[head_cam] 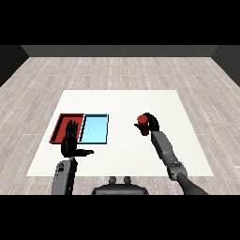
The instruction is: Pick the red can and put it in the red box
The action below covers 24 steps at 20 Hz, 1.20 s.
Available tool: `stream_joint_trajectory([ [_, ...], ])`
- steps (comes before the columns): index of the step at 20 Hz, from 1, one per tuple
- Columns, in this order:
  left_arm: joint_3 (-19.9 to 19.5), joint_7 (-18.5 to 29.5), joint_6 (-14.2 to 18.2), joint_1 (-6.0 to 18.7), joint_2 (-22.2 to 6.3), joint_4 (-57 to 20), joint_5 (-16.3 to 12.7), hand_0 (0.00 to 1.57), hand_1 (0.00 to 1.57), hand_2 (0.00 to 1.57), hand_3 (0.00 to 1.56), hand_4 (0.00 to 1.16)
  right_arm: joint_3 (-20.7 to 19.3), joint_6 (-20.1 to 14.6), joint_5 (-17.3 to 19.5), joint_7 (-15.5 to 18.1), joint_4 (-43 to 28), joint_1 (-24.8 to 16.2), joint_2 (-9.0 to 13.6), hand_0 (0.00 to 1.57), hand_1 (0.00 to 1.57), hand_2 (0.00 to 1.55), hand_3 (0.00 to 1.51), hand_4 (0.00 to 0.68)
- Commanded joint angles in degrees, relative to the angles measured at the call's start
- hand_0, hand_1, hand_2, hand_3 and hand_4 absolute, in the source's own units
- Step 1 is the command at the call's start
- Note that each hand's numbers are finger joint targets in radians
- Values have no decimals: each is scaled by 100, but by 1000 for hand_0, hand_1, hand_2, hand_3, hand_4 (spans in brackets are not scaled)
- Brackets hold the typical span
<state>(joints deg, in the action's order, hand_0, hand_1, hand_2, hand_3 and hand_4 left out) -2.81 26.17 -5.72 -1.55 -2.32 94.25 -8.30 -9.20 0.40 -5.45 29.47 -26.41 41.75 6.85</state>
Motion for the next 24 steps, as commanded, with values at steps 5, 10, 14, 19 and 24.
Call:
stream_joint_trajectory([
  [5, 309, -325, 350, 208, 150, 127, 415, 0, 0, 0, 0, 0, 72, 160, -235, -541, -1692, -497, 208, 1515, 1515, 1460, 1383, 608],
  [10, 402, -633, -77, 404, 45, 244, 67, 0, 0, 0, 0, 0, 53, 300, -503, -800, -3177, -977, 416, 1514, 1514, 1469, 1408, 641],
  [14, 1043, -809, 109, -61, 168, 718, 605, 0, 0, 0, 0, 0, 40, 542, -787, -1310, -4360, -1484, 632, 1465, 1465, 1420, 1391, 633],
  [19, 1427, -1409, 632, 528, 230, 464, 732, 0, 0, 0, 0, 0, 993, -810, -74, -1529, -5406, -1823, -643, 1440, 1440, 1405, 1382, 628],
  [24, 1848, -1536, 1170, 1034, 231, 24, 850, 0, 0, 0, 0, 0, 2511, -2173, -192, -1608, -5725, -1921, -672, 1438, 1438, 1410, 1381, 622],
])
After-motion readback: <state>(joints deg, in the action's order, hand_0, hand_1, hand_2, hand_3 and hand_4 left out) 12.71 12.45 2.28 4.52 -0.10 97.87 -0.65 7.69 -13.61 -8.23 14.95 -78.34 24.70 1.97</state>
